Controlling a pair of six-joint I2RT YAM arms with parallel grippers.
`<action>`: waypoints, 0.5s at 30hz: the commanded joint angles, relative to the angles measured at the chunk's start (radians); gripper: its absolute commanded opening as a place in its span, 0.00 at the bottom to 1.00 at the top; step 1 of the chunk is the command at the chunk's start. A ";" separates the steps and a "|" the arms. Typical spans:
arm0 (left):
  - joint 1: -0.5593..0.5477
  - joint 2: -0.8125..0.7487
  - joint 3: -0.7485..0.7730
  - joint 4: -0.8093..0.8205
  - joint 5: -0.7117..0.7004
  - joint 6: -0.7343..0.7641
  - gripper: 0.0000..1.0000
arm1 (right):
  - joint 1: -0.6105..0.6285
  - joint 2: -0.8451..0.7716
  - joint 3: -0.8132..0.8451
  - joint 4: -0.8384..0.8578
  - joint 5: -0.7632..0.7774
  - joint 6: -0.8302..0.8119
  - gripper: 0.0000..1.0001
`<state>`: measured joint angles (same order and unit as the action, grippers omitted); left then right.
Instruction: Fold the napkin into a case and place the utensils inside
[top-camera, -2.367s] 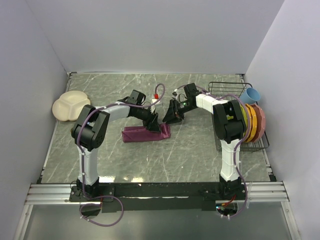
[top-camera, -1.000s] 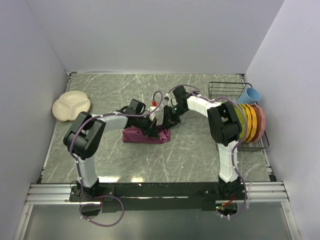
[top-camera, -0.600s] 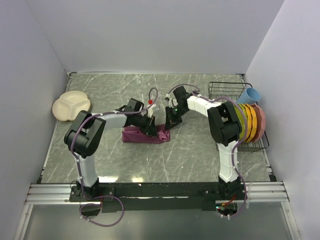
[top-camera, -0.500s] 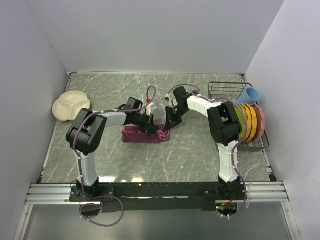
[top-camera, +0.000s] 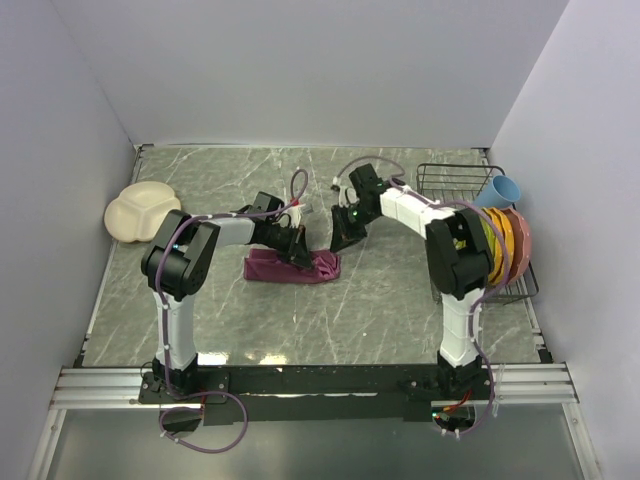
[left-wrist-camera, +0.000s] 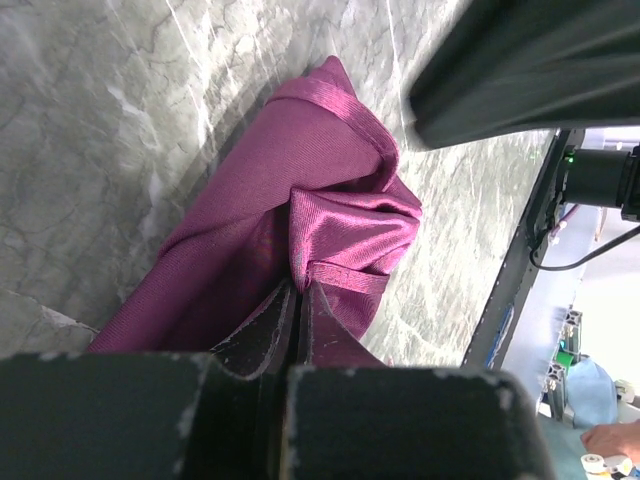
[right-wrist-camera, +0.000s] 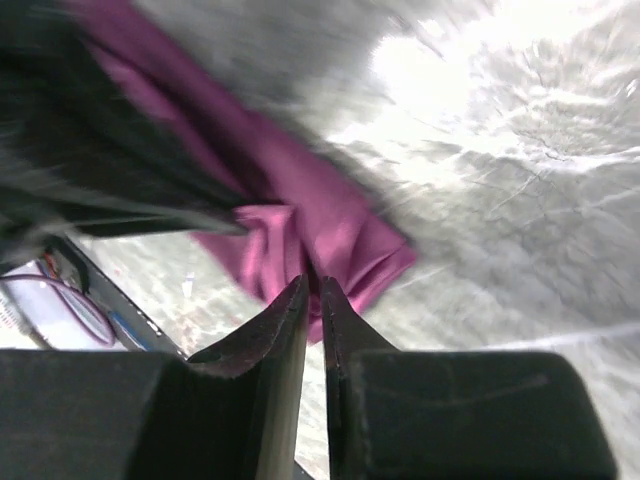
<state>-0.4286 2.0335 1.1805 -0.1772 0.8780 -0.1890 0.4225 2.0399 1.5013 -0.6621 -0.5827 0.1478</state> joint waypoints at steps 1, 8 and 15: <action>-0.001 0.021 0.019 -0.030 0.015 -0.004 0.01 | 0.022 -0.139 -0.013 0.114 0.044 -0.028 0.19; 0.004 0.031 0.018 -0.041 0.019 -0.013 0.01 | 0.097 -0.162 -0.082 0.186 0.136 -0.139 0.17; 0.016 0.051 0.021 -0.050 0.033 -0.023 0.01 | 0.162 -0.167 -0.153 0.248 0.245 -0.249 0.18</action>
<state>-0.4194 2.0506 1.1847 -0.1913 0.9127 -0.2066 0.5625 1.8969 1.3727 -0.4850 -0.4213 -0.0231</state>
